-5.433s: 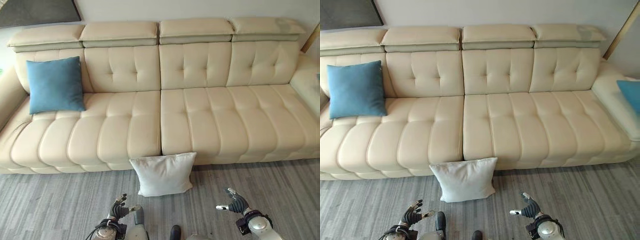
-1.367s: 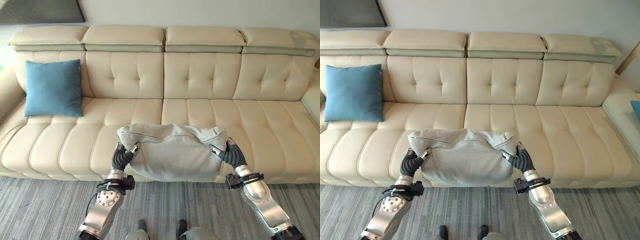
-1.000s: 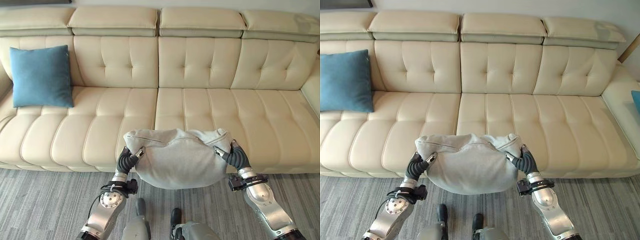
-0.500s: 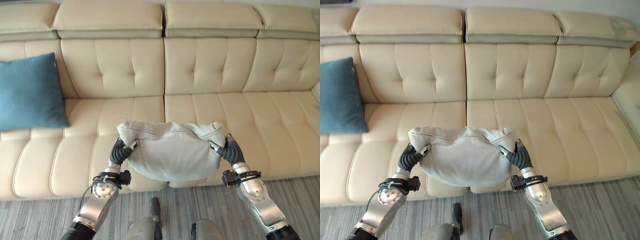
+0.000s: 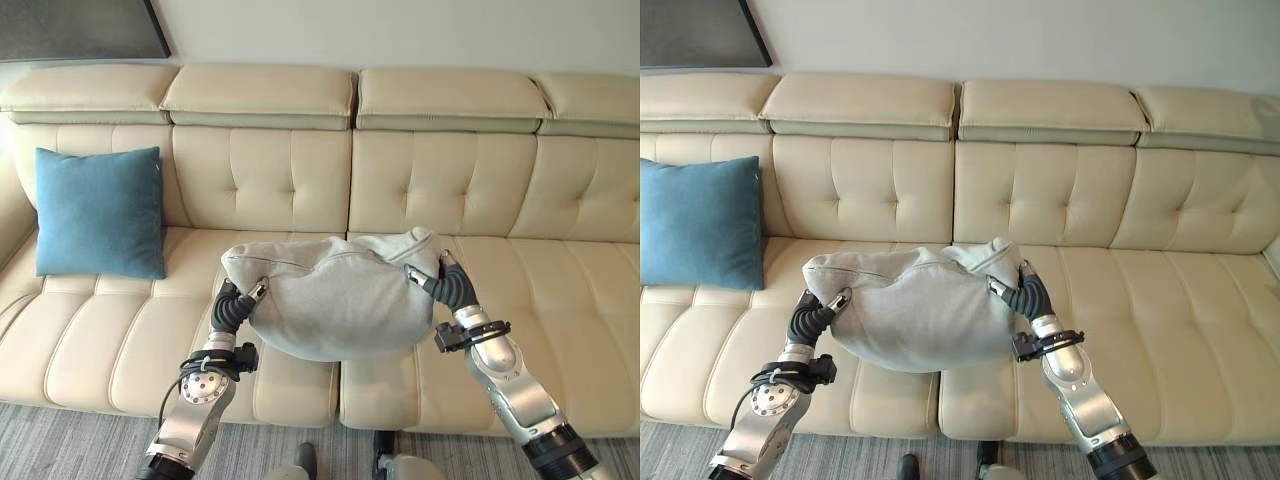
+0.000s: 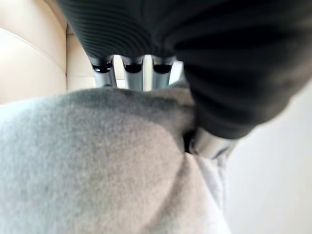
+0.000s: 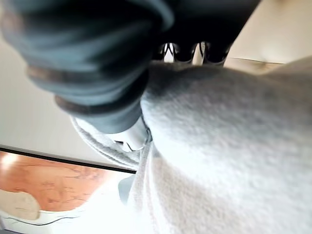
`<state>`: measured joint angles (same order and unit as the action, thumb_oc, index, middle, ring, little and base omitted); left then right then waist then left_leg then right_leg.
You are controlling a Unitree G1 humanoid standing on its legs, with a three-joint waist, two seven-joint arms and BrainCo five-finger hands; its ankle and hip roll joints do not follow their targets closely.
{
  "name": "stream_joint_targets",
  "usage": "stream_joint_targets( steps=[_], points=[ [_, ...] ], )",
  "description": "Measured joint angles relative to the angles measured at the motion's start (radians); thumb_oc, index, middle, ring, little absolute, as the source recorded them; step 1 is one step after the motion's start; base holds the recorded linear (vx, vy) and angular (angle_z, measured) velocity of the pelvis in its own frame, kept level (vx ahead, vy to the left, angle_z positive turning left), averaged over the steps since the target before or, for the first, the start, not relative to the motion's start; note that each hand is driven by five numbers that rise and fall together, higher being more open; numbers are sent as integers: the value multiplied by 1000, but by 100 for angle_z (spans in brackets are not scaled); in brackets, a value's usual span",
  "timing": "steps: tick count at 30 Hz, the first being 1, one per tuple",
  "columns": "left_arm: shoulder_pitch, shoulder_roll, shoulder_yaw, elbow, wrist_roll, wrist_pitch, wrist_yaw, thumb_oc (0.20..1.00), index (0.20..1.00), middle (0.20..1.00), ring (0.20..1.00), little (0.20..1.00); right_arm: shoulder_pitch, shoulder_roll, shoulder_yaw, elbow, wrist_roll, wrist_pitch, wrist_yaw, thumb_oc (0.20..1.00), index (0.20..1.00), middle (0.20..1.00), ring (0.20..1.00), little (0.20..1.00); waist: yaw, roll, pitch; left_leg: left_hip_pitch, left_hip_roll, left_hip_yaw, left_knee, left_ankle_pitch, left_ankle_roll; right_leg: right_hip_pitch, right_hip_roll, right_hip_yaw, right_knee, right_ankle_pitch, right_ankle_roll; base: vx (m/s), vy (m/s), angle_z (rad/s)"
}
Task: Pick up all the scattered cushions and arrange them neatly on the sofa.
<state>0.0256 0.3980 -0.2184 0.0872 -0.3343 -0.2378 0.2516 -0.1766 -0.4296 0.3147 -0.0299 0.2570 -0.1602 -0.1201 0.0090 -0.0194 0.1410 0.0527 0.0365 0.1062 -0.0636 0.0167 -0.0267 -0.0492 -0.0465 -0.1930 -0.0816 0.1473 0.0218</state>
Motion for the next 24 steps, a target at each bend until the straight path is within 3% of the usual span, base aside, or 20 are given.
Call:
stream_joint_targets(
  steps=[6, 13, 18, 19, 20, 24],
  points=[
    [-173, -24, -27, 98, 4, 0, 77, 200, 200, 200, 200, 200, -170, 8, 1, 134, 0, -7, -50, 200, 200, 200, 200, 200, -8, 7, -8, -19, 13, -17, -13, 19, -14, -17, 12, -22, 0, 0, 0, -44, -24, 9],
    [-528, -6, -119, 398, 9, -2, 192, 200, 200, 200, 200, 200, -392, 57, 52, 438, 28, -7, -149, 200, 200, 200, 200, 200, -9, 6, -13, -247, -3, -14, -7, 80, -13, -250, -3, -12, 1, 66, -18, -150, 8, 0],
    [-652, 13, -172, 531, 12, -6, 233, 200, 200, 200, 200, 200, -490, 47, 108, 573, 63, -5, -165, 200, 200, 200, 200, 200, -18, 4, 38, -301, -1, -8, -11, 90, -18, -312, 0, 2, 1, 74, -10, -47, 9, -7],
    [-700, 16, -174, 566, 13, -13, 246, 749, 749, 749, 749, 749, -542, 44, 113, 599, 80, -8, -165, 555, 555, 555, 555, 555, -24, 3, 52, -321, 0, -9, -14, 97, -22, -333, 0, 2, 1, 79, -4, 0, 0, 0],
    [-749, 21, -173, 592, 15, -23, 259, 1000, 1000, 1000, 1000, 1000, -593, 36, 116, 614, 88, -11, -166, 1000, 1000, 1000, 1000, 1000, -27, 3, 65, -337, 0, -7, -15, 106, -19, -348, 0, 2, 1, 86, -6, 4, 19, 4],
    [-816, 95, -174, 606, 42, -27, 269, 1000, 1000, 1000, 1000, 1000, -695, -42, 186, 602, 99, -11, -158, 1000, 1000, 1000, 1000, 1000, -26, 3, 92, -349, 10, -5, -16, 106, -22, -360, 11, 2, 1, 97, -21, 40, 27, -2]
  ],
)
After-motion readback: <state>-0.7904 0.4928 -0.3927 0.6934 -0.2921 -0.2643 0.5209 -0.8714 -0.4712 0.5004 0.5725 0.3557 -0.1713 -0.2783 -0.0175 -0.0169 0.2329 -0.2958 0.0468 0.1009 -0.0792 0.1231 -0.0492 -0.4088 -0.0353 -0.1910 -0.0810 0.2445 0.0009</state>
